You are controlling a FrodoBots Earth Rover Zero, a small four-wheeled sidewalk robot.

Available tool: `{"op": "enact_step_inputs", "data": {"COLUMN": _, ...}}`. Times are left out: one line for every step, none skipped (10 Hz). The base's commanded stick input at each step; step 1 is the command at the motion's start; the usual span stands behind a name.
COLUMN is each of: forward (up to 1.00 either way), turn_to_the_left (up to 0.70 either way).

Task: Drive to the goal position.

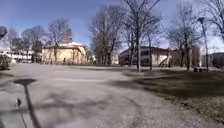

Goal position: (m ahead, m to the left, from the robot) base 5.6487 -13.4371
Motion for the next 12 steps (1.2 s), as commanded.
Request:
{"op": "enact_step_inputs", "data": {"forward": 0.85, "turn_to_the_left": 0.0}}
{"op": "enact_step_inputs", "data": {"forward": 0.85, "turn_to_the_left": 0.0}}
{"op": "enact_step_inputs", "data": {"forward": 0.85, "turn_to_the_left": 0.0}}
{"op": "enact_step_inputs", "data": {"forward": 0.85, "turn_to_the_left": 0.0}}
{"op": "enact_step_inputs", "data": {"forward": 0.85, "turn_to_the_left": 0.0}}
{"op": "enact_step_inputs", "data": {"forward": 0.85, "turn_to_the_left": 0.0}}
{"op": "enact_step_inputs", "data": {"forward": 0.85, "turn_to_the_left": 0.0}}
{"op": "enact_step_inputs", "data": {"forward": 0.85, "turn_to_the_left": 0.0}}
{"op": "enact_step_inputs", "data": {"forward": 0.85, "turn_to_the_left": 0.0}}
{"op": "enact_step_inputs", "data": {"forward": 0.85, "turn_to_the_left": 0.0}}
{"op": "enact_step_inputs", "data": {"forward": 0.85, "turn_to_the_left": 0.0}}
{"op": "enact_step_inputs", "data": {"forward": 0.85, "turn_to_the_left": 0.0}}
